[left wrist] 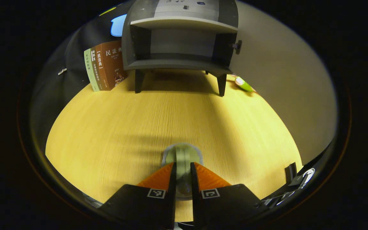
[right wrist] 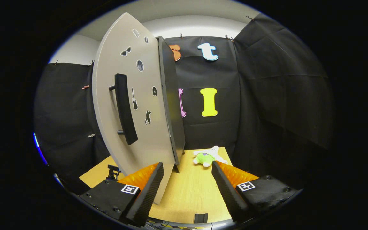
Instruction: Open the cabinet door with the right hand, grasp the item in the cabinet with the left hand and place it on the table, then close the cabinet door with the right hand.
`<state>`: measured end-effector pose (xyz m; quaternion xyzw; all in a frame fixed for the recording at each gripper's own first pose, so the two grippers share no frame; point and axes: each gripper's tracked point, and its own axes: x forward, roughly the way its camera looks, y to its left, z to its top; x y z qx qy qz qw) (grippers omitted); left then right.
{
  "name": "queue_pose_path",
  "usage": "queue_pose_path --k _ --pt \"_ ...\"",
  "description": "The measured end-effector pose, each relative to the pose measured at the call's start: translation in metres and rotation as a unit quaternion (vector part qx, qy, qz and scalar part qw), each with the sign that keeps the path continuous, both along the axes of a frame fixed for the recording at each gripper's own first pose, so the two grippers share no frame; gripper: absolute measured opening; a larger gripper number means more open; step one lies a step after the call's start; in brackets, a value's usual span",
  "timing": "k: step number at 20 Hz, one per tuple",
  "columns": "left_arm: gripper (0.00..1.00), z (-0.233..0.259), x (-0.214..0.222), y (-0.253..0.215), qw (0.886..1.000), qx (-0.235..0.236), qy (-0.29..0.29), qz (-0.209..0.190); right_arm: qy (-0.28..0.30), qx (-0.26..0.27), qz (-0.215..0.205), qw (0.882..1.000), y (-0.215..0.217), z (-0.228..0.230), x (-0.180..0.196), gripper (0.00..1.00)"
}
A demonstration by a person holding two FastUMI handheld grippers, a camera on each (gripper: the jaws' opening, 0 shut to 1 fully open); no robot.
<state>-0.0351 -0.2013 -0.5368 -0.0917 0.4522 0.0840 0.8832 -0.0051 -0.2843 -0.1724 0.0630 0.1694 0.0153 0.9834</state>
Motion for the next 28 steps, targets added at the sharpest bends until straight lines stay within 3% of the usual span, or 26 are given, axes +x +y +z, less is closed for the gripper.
queue_pose_path --k 3,4,6,7,8,9,10,15,19,22,25,28 --pt "0.29 -0.002 -0.002 -0.002 1.000 -0.021 0.007 0.001 0.002 0.000 0.007 1.000 -0.001 -0.004 0.006 0.96" --pt "0.44 -0.003 -0.002 -0.002 1.000 -0.023 0.011 0.007 0.001 0.000 0.009 1.000 -0.001 -0.004 0.009 0.96" --pt "0.57 0.002 -0.006 0.000 1.000 -0.009 0.018 0.010 0.001 0.009 0.018 1.000 0.001 -0.003 0.013 0.96" --pt "0.73 0.012 -0.006 0.001 1.000 0.001 0.015 0.003 0.001 0.018 0.025 1.000 0.004 -0.002 0.013 0.96" --pt "0.75 0.023 -0.006 0.002 1.000 0.016 0.005 -0.007 0.001 0.028 0.037 0.999 0.009 0.001 0.012 0.96" --pt "0.89 0.040 -0.004 0.002 0.999 0.033 -0.008 -0.017 -0.001 0.034 0.048 0.998 0.014 0.006 0.010 0.96" --pt "0.92 0.058 -0.001 -0.001 0.998 0.041 -0.027 -0.027 -0.004 0.037 0.061 0.997 0.019 0.011 0.008 0.96" --pt "0.98 0.187 0.033 0.001 0.985 0.074 -0.149 -0.046 -0.031 0.047 0.138 0.989 0.049 0.035 0.004 0.97" --pt "0.97 0.305 0.064 0.022 0.954 0.130 -0.270 -0.018 -0.063 0.055 0.187 0.979 0.069 0.054 0.010 0.98" --pt "0.97 0.373 0.056 0.029 0.931 0.169 -0.322 -0.013 -0.085 0.043 0.214 0.972 0.078 0.067 0.019 0.98" --pt "0.97 0.410 0.044 0.023 0.918 0.170 -0.359 -0.009 -0.102 0.057 0.253 0.960 0.097 0.075 0.024 0.98" --pt "0.97 0.435 0.023 0.028 0.912 0.154 -0.379 0.014 -0.108 0.050 0.270 0.955 0.103 0.076 0.031 0.98"
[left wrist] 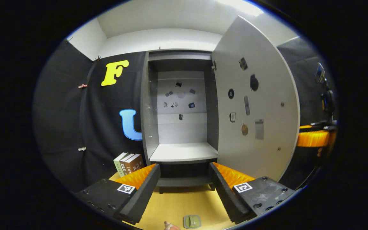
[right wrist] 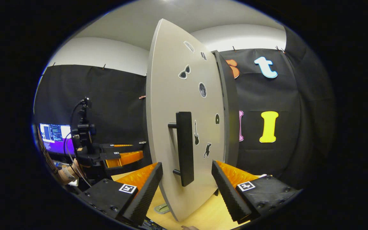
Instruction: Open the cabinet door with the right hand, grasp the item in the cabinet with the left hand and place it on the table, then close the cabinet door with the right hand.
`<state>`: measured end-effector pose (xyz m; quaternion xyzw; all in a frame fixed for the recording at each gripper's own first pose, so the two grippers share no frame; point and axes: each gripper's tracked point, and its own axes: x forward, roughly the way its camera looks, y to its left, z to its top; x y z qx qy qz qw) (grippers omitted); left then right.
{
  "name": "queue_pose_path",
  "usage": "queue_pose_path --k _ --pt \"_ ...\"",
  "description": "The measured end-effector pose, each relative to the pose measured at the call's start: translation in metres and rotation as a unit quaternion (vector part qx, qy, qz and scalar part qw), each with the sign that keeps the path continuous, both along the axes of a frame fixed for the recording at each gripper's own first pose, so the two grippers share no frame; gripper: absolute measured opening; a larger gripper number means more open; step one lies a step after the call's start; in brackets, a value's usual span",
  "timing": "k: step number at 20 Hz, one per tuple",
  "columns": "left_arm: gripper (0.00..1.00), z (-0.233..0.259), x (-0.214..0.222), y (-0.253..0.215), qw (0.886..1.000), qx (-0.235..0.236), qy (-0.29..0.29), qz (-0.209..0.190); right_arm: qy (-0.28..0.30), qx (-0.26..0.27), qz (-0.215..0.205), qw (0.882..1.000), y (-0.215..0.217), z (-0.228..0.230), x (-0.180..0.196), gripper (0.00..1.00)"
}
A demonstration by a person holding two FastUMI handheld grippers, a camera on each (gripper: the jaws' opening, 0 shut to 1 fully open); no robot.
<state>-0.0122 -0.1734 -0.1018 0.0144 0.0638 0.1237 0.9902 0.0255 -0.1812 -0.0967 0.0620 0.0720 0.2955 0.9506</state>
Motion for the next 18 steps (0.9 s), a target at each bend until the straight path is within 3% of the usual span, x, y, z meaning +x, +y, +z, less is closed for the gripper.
queue_pose_path --k 9,14,18 --pt "0.96 0.011 -0.038 0.052 0.997 -0.020 -0.017 0.070 0.008 -0.003 0.019 1.000 0.023 -0.008 0.010 1.00" --pt "0.93 0.005 -0.030 0.083 0.997 -0.045 -0.021 0.051 0.019 0.002 0.013 1.000 0.057 -0.012 0.009 0.98" --pt "0.93 -0.005 -0.016 0.120 0.999 -0.048 -0.003 0.011 0.014 -0.003 -0.021 1.000 0.094 -0.019 0.018 0.98"
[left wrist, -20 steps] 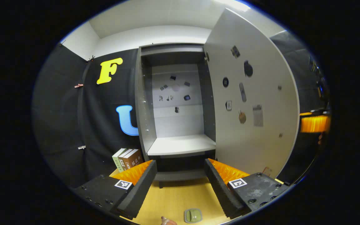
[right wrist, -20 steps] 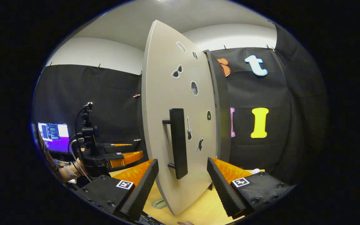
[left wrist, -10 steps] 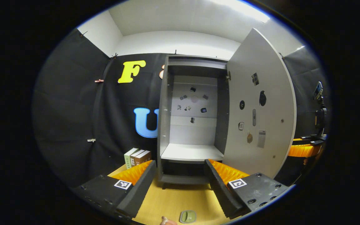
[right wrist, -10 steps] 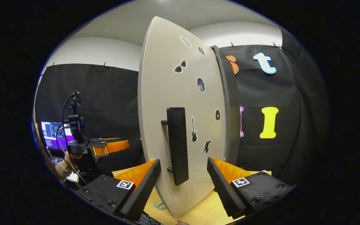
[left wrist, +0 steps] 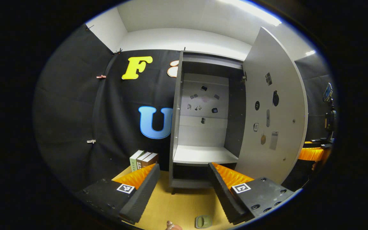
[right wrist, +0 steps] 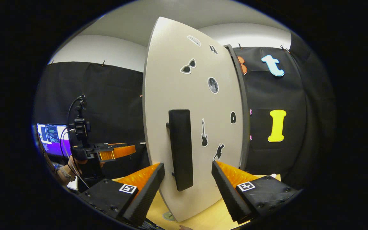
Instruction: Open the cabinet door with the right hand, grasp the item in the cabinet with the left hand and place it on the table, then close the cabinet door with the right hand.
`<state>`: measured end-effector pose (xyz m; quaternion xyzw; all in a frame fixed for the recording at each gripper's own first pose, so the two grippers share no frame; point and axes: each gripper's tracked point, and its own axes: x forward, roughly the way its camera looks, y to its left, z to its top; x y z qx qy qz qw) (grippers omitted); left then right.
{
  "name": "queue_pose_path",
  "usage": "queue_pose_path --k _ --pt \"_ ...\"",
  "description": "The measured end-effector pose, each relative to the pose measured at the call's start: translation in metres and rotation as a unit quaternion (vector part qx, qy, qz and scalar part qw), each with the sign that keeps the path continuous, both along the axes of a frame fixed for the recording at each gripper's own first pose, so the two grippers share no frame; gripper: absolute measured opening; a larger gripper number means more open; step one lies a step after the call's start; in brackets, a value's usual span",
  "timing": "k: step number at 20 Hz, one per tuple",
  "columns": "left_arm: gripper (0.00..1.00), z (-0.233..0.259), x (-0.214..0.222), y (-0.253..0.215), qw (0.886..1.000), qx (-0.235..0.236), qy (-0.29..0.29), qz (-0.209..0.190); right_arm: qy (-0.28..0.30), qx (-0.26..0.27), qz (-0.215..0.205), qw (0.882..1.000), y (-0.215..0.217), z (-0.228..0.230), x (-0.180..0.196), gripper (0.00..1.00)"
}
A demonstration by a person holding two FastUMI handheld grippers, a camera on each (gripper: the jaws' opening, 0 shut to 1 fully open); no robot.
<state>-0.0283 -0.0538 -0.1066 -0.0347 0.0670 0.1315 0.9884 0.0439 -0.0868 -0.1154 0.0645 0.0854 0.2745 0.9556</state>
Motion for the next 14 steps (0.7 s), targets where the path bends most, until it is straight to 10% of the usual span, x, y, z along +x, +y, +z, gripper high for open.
queue_pose_path --k 14 --pt "0.95 0.012 0.012 0.077 0.994 -0.003 -0.013 -0.108 -0.038 -0.029 -0.075 0.996 0.119 0.002 0.033 0.98"
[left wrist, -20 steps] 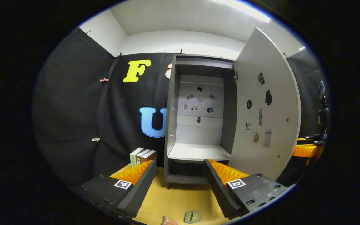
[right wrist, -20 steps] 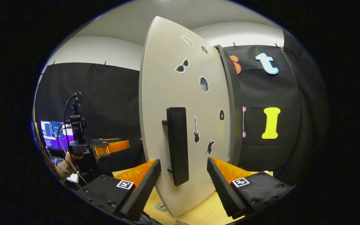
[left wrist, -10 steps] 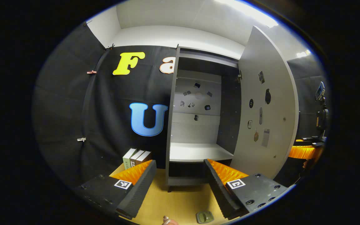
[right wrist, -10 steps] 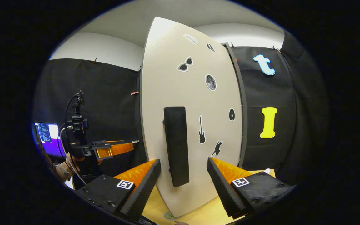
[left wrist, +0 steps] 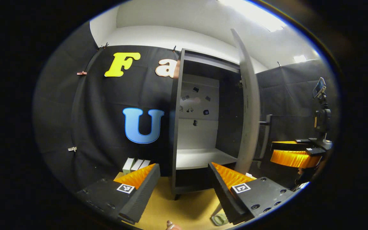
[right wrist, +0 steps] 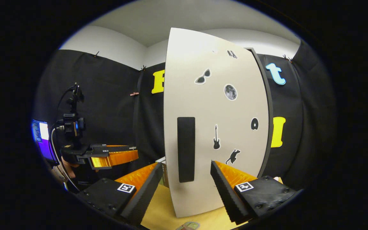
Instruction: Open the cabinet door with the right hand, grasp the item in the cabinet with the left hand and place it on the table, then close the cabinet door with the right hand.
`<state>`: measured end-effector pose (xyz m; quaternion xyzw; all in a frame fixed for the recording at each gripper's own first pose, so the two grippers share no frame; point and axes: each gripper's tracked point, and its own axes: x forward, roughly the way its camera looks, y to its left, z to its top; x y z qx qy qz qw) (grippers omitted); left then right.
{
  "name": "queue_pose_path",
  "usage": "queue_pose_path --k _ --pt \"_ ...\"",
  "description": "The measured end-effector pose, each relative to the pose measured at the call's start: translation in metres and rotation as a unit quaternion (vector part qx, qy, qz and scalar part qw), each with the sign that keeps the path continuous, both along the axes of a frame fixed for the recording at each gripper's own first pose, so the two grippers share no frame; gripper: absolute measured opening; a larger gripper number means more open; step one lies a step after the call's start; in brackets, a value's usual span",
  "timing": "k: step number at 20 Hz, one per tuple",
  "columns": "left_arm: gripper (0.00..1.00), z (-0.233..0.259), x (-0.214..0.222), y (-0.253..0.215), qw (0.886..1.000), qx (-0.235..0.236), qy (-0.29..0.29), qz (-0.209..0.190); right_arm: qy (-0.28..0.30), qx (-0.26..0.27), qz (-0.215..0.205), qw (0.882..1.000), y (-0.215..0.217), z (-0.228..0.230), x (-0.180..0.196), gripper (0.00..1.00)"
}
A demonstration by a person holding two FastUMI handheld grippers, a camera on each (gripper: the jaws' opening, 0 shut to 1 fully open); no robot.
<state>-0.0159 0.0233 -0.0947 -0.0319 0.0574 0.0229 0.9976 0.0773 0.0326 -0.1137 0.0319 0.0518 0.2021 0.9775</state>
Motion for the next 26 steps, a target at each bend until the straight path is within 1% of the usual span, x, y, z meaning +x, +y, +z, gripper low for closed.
queue_pose_path --k 1,2,3,4,6,7,9,11,12,13,14,15,18,21,26 --pt "0.93 -0.001 0.000 -0.003 1.000 -0.003 0.002 -0.005 0.000 -0.002 -0.015 1.000 -0.005 -0.001 -0.002 0.95" --pt "0.95 -0.001 0.000 -0.007 1.000 -0.007 0.003 -0.010 0.001 -0.004 -0.034 0.999 -0.014 -0.002 -0.003 0.98" --pt "0.95 -0.003 0.001 -0.011 1.000 -0.011 0.008 -0.014 -0.001 -0.008 -0.061 0.998 -0.025 -0.001 -0.001 0.98" --pt "0.95 -0.004 0.002 -0.016 1.000 -0.015 0.011 -0.016 -0.005 -0.014 -0.094 0.995 -0.043 0.001 0.002 0.98" --pt "0.93 0.003 0.007 -0.029 0.999 -0.028 -0.003 -0.029 -0.003 -0.031 -0.157 0.987 -0.074 0.001 0.009 0.98" --pt "0.95 0.003 0.009 -0.035 0.999 -0.037 -0.006 -0.034 -0.003 -0.037 -0.171 0.984 -0.079 0.000 0.011 0.98" --pt "0.96 0.004 0.014 -0.043 0.998 -0.045 0.004 -0.034 -0.026 -0.045 -0.176 0.983 -0.085 0.011 0.011 0.98" --pt "0.95 0.011 0.018 -0.053 0.999 -0.033 0.000 -0.030 -0.044 -0.045 -0.172 0.983 -0.091 0.020 0.010 0.98" --pt "0.95 0.016 0.018 -0.059 0.999 -0.026 -0.010 -0.029 -0.046 -0.048 -0.165 0.984 -0.092 0.023 0.008 0.97" --pt "0.92 0.017 0.020 -0.066 0.999 -0.024 -0.015 -0.029 -0.049 -0.052 -0.161 0.984 -0.095 0.025 0.005 0.98" --pt "0.95 0.016 0.022 -0.074 0.999 -0.025 -0.014 -0.035 -0.052 -0.057 -0.161 0.984 -0.098 0.028 0.003 0.98" --pt "0.95 0.015 0.023 -0.083 0.999 -0.026 -0.012 -0.044 -0.055 -0.062 -0.162 0.983 -0.101 0.029 0.003 0.98" --pt "0.95 0.018 0.024 -0.090 0.999 -0.019 -0.012 -0.042 -0.051 -0.069 -0.154 0.984 -0.102 0.024 0.001 0.98" --pt "0.95 0.014 0.027 -0.097 0.999 -0.018 -0.009 -0.045 -0.042 -0.056 -0.148 0.986 -0.103 0.021 0.002 0.98" --pt "0.94 0.016 0.030 -0.100 0.999 -0.009 -0.008 -0.044 -0.036 -0.008 -0.143 0.989 -0.104 0.029 0.006 0.97"
